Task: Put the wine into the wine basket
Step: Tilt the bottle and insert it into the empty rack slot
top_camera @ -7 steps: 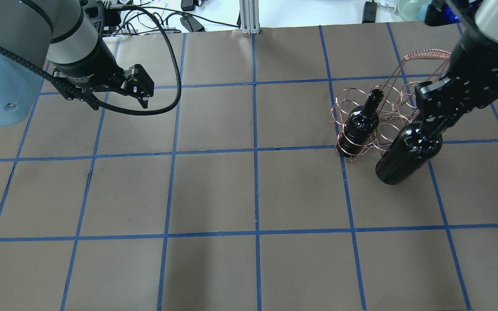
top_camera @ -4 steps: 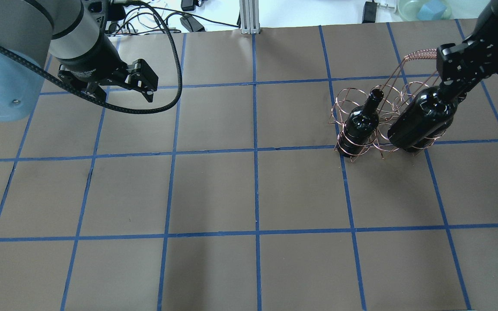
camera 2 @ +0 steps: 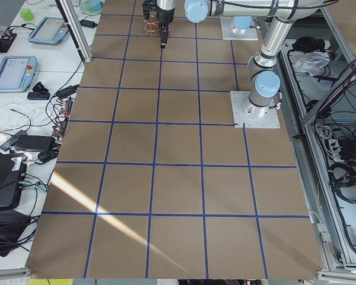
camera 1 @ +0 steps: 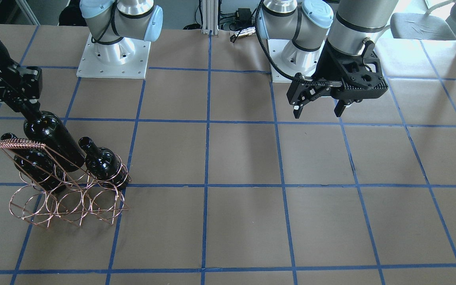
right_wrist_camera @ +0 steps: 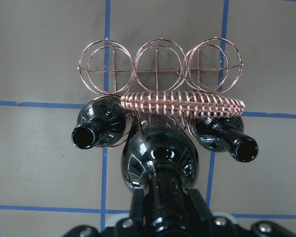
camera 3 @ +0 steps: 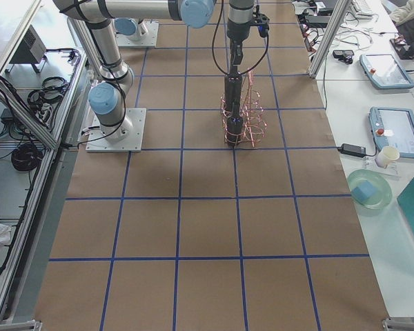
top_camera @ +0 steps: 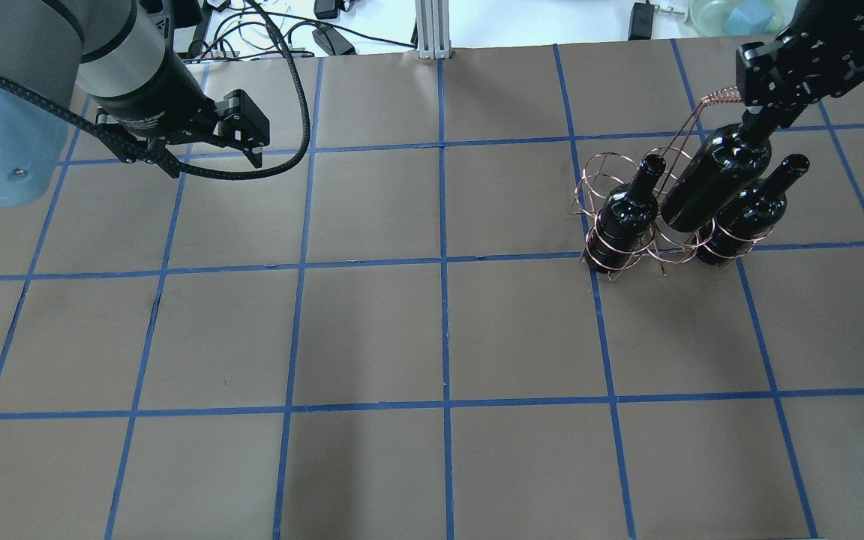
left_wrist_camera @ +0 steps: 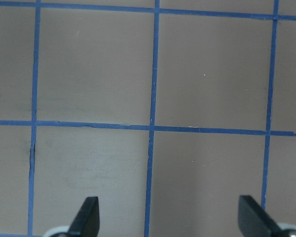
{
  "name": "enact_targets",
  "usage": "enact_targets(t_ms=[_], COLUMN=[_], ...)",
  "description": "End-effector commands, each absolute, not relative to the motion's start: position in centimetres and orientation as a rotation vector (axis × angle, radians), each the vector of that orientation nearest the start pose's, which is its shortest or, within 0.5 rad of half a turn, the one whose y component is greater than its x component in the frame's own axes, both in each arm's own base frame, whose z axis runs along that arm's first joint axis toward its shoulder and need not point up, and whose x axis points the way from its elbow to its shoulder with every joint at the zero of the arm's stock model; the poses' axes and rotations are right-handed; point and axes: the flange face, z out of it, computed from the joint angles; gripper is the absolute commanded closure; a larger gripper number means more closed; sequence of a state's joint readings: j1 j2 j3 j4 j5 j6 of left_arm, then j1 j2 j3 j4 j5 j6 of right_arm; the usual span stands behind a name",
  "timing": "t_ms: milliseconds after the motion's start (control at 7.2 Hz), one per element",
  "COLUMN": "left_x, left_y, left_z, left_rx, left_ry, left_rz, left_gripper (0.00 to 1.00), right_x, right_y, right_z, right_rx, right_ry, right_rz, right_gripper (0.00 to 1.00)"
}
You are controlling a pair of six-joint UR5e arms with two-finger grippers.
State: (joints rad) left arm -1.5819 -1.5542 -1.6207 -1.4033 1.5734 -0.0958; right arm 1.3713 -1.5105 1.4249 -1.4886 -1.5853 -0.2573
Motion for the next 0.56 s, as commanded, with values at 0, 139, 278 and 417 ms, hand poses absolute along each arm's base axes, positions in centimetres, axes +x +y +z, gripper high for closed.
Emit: enact_targets(t_ms=[0, 139, 278, 417], left_x=[-13.9, -13.9, -13.9, -13.9], left_y=[-49.2, -49.2, -49.1, -49.1], left_z=[48.8, 48.8, 48.8, 48.8], left_rx=[-0.135, -0.135, -0.138, -0.138], left_ry=[3.133, 3.135, 3.133, 3.133], left_rz=[-0.205, -0.205, -0.205, -0.205], left_gripper=[0.0, 0.0, 0.0, 0.0], right_x=[2.4, 2.3, 2.3, 2.3], right_y=[-54.2, -54.4, -54.6, -54.6], right_z=[51.1, 50.7, 50.1, 50.0], right_rx=[-0.097, -0.102, -0.105, -0.107], right_ry=[3.162, 3.162, 3.16, 3.16], right_rz=[0.013, 0.021, 0.04, 0.043], right_gripper=[0.96, 0.96, 0.96, 0.96])
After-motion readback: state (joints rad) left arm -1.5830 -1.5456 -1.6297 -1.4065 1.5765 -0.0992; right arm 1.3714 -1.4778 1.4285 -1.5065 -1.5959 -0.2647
